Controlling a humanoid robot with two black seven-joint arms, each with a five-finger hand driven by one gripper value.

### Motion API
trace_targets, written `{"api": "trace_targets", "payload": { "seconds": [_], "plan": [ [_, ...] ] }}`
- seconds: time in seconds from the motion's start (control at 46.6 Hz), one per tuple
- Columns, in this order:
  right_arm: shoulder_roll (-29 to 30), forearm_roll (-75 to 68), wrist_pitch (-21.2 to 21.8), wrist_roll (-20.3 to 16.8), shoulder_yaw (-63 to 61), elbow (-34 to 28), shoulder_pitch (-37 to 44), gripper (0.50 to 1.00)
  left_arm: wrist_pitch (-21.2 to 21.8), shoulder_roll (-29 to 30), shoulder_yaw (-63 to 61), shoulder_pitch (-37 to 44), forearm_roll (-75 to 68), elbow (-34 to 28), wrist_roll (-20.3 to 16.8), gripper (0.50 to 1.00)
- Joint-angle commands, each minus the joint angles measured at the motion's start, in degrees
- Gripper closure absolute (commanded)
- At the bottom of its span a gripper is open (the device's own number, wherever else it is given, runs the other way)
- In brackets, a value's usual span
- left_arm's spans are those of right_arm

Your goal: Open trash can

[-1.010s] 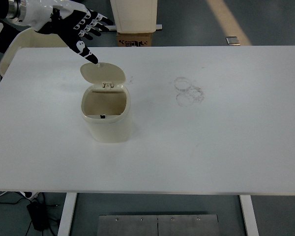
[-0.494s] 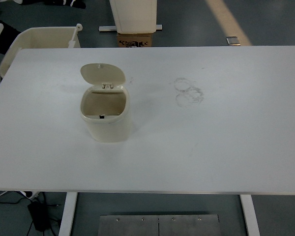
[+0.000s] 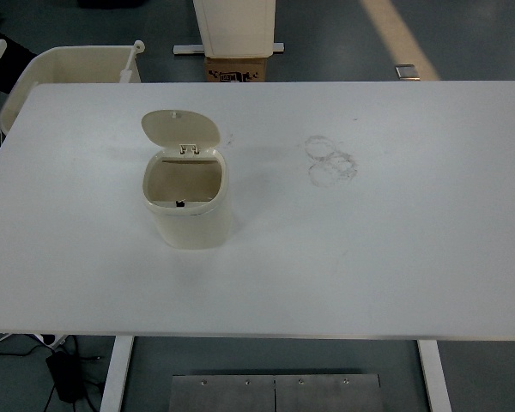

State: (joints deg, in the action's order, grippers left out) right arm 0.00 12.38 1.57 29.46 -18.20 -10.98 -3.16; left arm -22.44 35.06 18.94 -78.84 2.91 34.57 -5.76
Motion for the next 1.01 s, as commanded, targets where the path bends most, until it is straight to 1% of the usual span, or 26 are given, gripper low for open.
{"api": "trace_targets", "payload": {
  "seconds": [0.0, 0.172, 0.322, 0.516, 0.58, 0.666, 0.73, 0.902, 0.988],
  "plan": [
    [0.00, 0.01, 0.01, -0.01, 0.01, 0.00, 0.00, 0.509, -0.15, 0.01, 3.19, 2.90, 4.02, -1.78, -0.04, 0.500],
    [0.00, 0.10, 0.01, -0.01, 0.10, 0.00, 0.00, 0.509, -0.67, 0.62, 8.12, 10.19, 9.65, -3.90, -0.12, 0.500],
    [0.00, 0.01, 0.01, -0.01, 0.01, 0.00, 0.00, 0.509, -0.85, 0.62, 13.13, 16.78, 9.92, -3.99, -1.53, 0.500],
    [0.00, 0.01, 0.01, -0.01, 0.01, 0.00, 0.00, 0.509, -2.96, 0.45, 20.51, 25.48, 9.92, -3.99, -1.88, 0.500],
    [0.00, 0.10, 0.01, -0.01, 0.01, 0.00, 0.00, 0.509, -3.13, 0.27, 21.83, 27.95, 9.92, -3.99, -3.28, 0.500],
    [0.00, 0.10, 0.01, -0.01, 0.10, 0.00, 0.00, 0.509, -3.31, 0.18, 22.45, 30.41, 10.09, -3.99, -5.74, 0.500],
    [0.00, 0.10, 0.01, -0.01, 0.10, 0.00, 0.09, 0.509, -3.40, 0.18, 22.54, 31.64, 11.06, -3.99, -6.63, 0.500],
    [0.00, 0.10, 0.01, -0.01, 0.10, 0.00, 0.18, 0.509, -3.13, -0.43, 22.45, 34.45, 13.52, -4.16, -6.45, 0.500],
    [0.00, 0.10, 0.01, -0.01, 0.10, 0.00, 0.09, 0.509, -2.78, -2.62, 22.45, 35.60, 13.61, -4.77, -6.19, 0.500]
  ]
}}
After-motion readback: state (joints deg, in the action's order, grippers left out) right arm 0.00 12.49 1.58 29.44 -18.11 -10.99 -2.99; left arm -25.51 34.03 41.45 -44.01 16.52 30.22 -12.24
